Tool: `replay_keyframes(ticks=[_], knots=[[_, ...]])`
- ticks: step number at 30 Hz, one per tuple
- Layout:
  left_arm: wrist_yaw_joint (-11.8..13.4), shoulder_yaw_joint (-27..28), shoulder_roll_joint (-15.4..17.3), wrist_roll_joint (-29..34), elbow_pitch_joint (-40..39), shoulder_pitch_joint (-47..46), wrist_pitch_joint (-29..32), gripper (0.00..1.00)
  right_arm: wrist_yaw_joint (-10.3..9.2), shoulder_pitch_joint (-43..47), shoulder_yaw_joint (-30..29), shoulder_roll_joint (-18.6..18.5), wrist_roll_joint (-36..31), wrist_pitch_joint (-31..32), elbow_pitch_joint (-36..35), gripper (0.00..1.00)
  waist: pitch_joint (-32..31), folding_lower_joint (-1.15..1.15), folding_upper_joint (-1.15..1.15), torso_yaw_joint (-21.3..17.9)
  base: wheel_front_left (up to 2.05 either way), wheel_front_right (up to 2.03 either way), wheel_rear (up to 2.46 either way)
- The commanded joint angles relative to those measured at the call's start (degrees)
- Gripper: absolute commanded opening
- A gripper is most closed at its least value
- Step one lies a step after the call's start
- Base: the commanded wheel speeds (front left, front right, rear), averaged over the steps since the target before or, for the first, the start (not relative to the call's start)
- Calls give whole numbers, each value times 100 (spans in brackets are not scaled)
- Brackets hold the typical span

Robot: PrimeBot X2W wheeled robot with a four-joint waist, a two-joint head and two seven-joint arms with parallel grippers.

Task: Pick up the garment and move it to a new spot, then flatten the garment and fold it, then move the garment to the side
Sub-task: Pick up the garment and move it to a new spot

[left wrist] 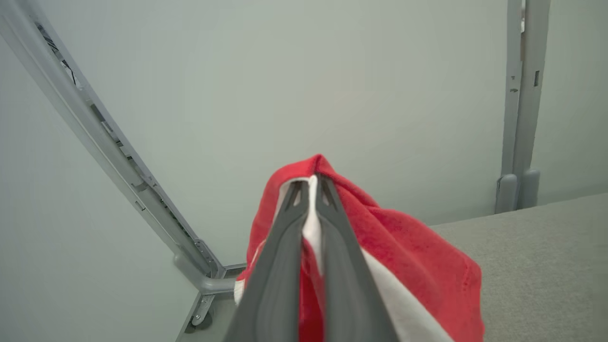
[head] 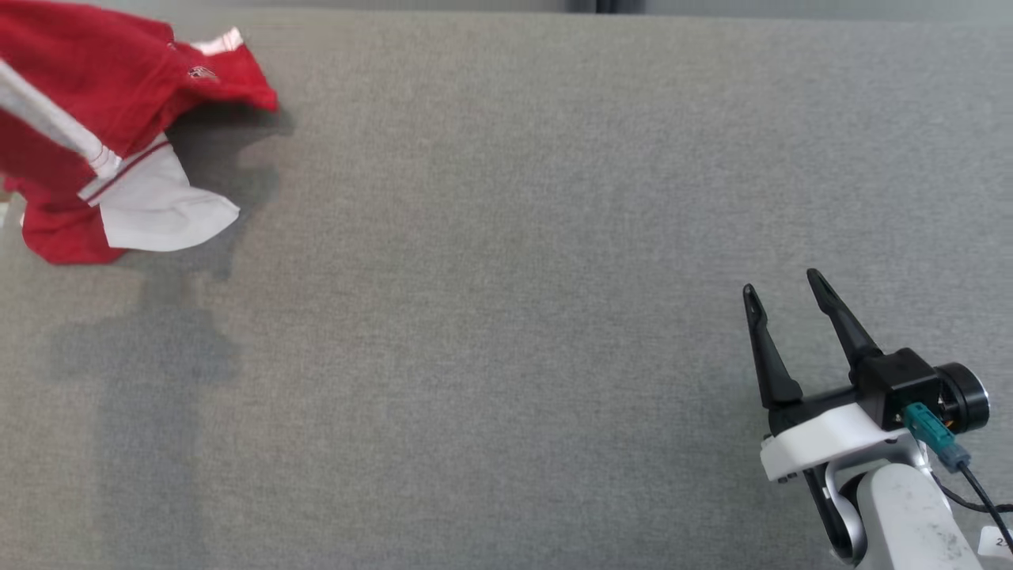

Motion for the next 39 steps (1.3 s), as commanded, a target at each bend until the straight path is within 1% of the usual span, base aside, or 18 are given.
replay_keyframes(ticks=[1,5,10,16,21,26,30,35,39], knots=[[44,-53,-63,62,-186,-117,68,0,-8,125,-25,-22,49,-2,24,100,-391,0,0,-231,0,0,0],[170,-244,-310,128,-867,-188,336,0,-8,200,-88,-24,159,-2,47,100,-616,0,0,-392,0,0,0],[292,-493,-836,47,-1561,-239,560,0,-9,231,-127,-22,236,-2,56,100,-761,0,0,-627,0,0,0],[475,-738,-1504,-22,-1781,-337,663,0,-8,178,-145,-22,317,-2,43,100,-735,0,0,-964,0,0,0],[525,-916,-1918,-52,-1573,-180,507,0,-8,116,-166,-22,391,-2,22,100,-578,0,0,-1228,0,0,0],[452,-1140,-2246,-95,-1148,182,248,0,-8,75,-215,-21,422,-2,21,100,-357,0,0,-1386,0,0,0],[378,-1317,-2490,-184,-645,577,42,0,-8,47,-205,-20,447,-2,3,100,-202,0,0,-1455,0,0,0],[301,-1363,-2796,-419,28,967,-212,0,-8,-46,-151,-21,482,-2,-8,100,-16,0,0,-1534,0,0,0],[265,-1392,-2996,-465,533,1141,-370,0,-8,-50,-125,-21,483,-2,13,100,75,0,0,-1555,0,0,0]])
